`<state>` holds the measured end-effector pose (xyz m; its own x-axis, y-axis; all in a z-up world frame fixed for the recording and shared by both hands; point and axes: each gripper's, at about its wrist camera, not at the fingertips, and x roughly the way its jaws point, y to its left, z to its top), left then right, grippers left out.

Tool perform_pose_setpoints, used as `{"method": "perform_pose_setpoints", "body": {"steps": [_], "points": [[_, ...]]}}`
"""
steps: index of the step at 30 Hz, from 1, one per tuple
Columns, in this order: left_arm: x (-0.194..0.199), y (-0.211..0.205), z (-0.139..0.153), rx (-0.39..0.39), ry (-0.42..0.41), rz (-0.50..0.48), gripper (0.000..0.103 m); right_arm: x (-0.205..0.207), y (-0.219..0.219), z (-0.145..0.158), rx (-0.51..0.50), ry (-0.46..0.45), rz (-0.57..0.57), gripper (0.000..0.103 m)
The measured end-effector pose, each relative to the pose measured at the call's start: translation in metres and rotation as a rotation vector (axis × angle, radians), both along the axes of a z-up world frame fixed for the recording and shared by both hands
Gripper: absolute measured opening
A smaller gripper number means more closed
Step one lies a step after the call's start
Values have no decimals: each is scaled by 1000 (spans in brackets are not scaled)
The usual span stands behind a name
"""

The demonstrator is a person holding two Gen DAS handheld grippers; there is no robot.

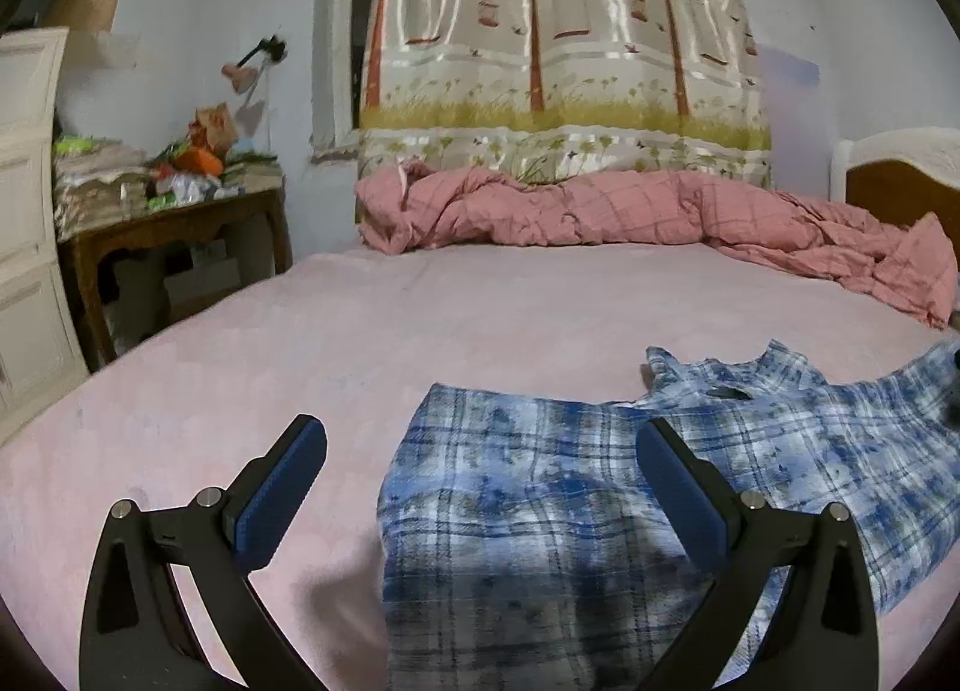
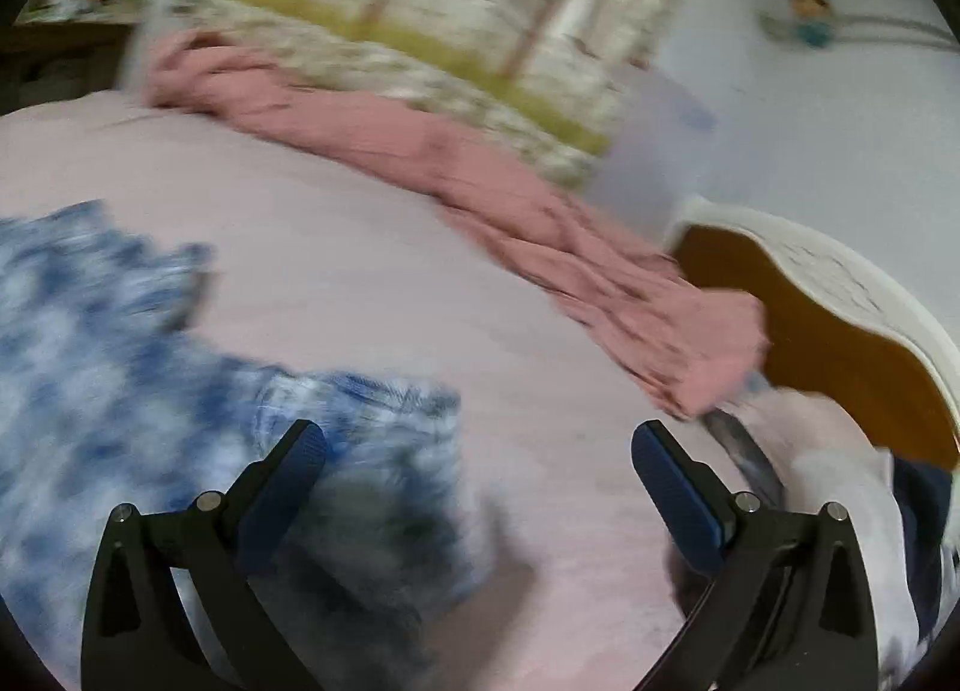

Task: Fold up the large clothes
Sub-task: 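Fold the hem toward the collar and open both grippers, then press and smooth the folded plaid shirt with both open grippers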

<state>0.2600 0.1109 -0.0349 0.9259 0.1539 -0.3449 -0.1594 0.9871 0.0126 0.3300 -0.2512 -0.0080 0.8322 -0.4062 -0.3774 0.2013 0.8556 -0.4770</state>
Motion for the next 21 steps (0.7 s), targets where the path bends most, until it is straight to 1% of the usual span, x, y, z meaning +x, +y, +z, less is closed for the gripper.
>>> {"method": "perform_pose_setpoints", "body": {"steps": [1, 3, 4, 6, 8, 9, 11, 13, 14, 15, 16, 17, 18, 19, 20, 21], "points": [[0, 3, 0, -14, 1, 1, 103, 8, -11, -2, 16, 2, -44, 103], [0, 7, -1, -32, 4, 11, 103, 14, -26, -4, 65, 22, -89, 103], [1, 9, -1, -40, 6, 13, 103, 11, -34, -5, 116, 25, -87, 103], [2, 13, -1, -59, 15, 22, 103, -2, -43, -3, 227, 17, -37, 103], [3, 20, -2, -86, 28, 34, 103, -18, -55, 0, 403, 16, 61, 103], [4, 25, -3, -108, 39, 43, 103, -26, -62, 1, 524, 30, 126, 103], [6, 34, -5, -153, 53, 46, 103, -33, -71, -5, 698, 76, 202, 103], [8, 44, -9, -204, 76, 54, 103, -40, -77, -14, 805, 96, 227, 103], [12, 49, -12, -233, 94, 49, 103, -41, -78, -18, 819, 101, 225, 103], [17, 52, -16, -249, 123, 41, 103, -43, -77, -23, 813, 102, 218, 103], [24, 54, -21, -256, 166, 37, 100, -43, -76, -28, 792, 100, 213, 103], [32, 57, -27, -272, 213, 30, 83, -40, -76, -35, 784, 105, 213, 103], [38, 59, -32, -287, 252, 30, 72, -33, -77, -41, 806, 137, 213, 102], [42, 60, -35, -293, 278, 34, 53, -28, -79, -46, 822, 166, 205, 101], [44, 60, -38, -294, 295, 35, 36, -24, -80, -48, 827, 175, 191, 96], [44, 60, -39, -291, 295, 31, 28, -25, -82, -50, 820, 173, 166, 91]]}}
